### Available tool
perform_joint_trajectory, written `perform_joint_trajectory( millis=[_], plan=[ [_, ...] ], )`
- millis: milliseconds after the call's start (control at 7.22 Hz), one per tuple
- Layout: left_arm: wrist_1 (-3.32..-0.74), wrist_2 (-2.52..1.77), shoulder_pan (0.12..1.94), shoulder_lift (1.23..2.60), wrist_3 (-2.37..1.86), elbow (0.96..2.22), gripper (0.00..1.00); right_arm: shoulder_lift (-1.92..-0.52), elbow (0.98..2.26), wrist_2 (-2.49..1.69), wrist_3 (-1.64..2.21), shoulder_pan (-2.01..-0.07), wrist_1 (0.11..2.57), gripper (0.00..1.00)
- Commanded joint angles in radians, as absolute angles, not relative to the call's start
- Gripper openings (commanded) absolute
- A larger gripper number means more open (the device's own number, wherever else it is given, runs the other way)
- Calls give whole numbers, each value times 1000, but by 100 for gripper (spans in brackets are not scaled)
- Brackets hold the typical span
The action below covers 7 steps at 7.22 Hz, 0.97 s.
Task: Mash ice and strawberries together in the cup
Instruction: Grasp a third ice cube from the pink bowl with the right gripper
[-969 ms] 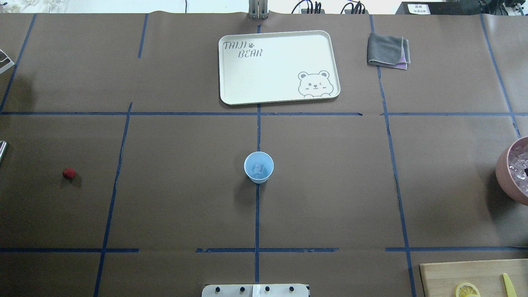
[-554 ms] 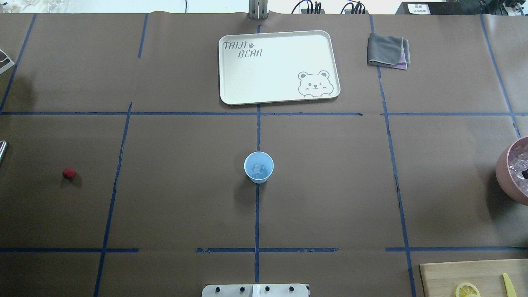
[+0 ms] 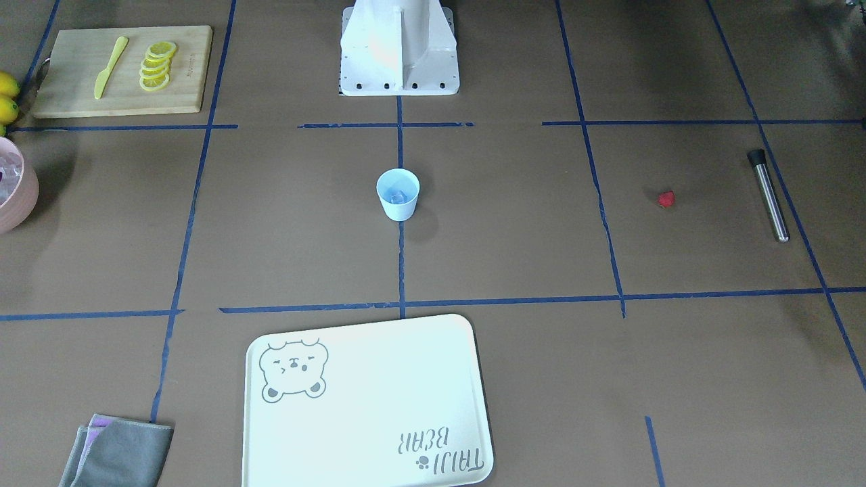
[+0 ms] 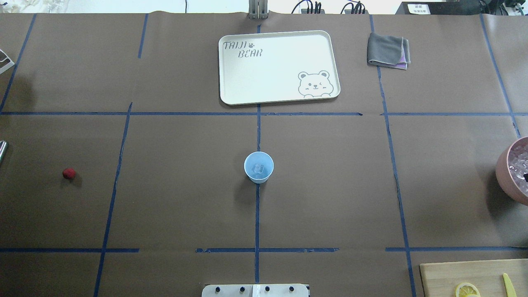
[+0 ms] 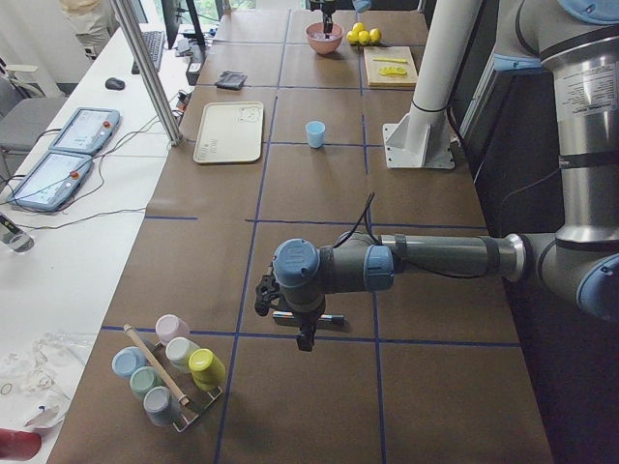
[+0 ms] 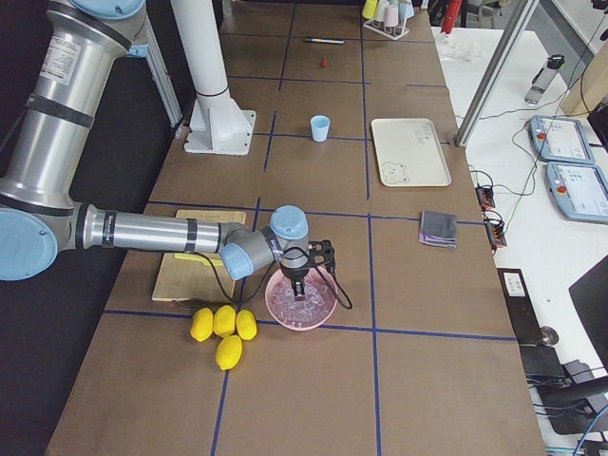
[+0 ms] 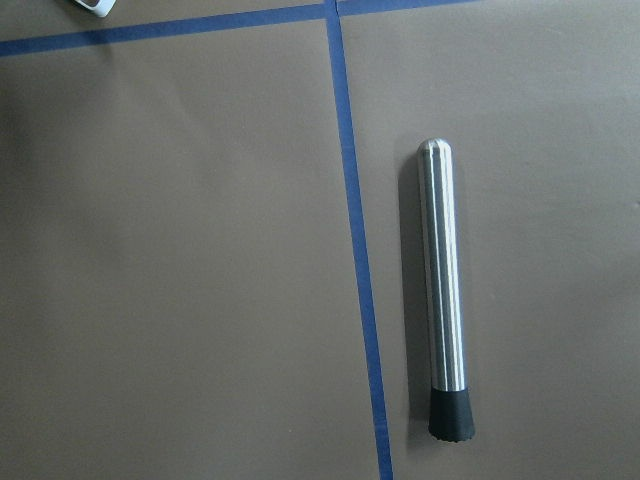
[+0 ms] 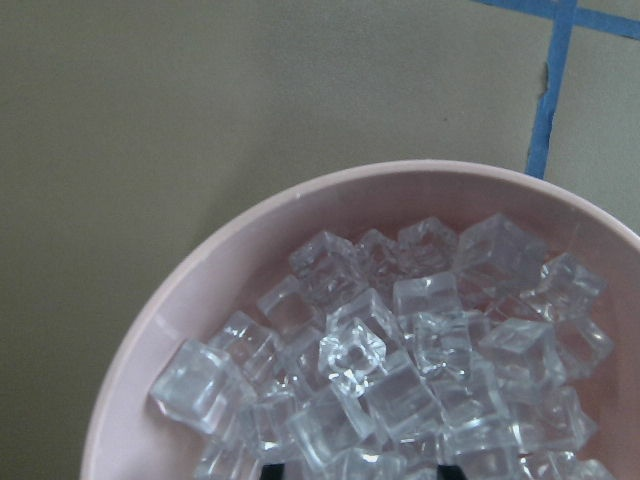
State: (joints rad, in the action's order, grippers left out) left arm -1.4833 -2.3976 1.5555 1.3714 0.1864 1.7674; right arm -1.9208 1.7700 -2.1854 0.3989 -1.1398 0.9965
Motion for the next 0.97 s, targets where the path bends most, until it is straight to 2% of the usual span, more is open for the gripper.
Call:
perform_joint_trajectory(
  millis=[0, 138, 415, 554, 831],
  plan=[
    [-1483, -2398, 1555, 1371, 186, 1767, 100, -1925, 1769, -2178, 397, -1138, 997, 58],
    [-1482, -2398, 1555, 1371, 186, 1767, 100, -1927, 1769, -2180, 396, -1138, 997, 51],
    [-1483, -2398, 1555, 1371, 186, 1767, 100, -1927, 1769, -2181, 390, -1140, 997, 14],
    [-1483, -2398, 1555, 1371, 187, 1767, 100, -1927, 1772, -2183, 390, -1140, 997, 4],
    [-1482, -2398, 1555, 1371, 186, 1767, 100, -1930, 1792, -2194, 388, -1146, 997, 3]
  ],
)
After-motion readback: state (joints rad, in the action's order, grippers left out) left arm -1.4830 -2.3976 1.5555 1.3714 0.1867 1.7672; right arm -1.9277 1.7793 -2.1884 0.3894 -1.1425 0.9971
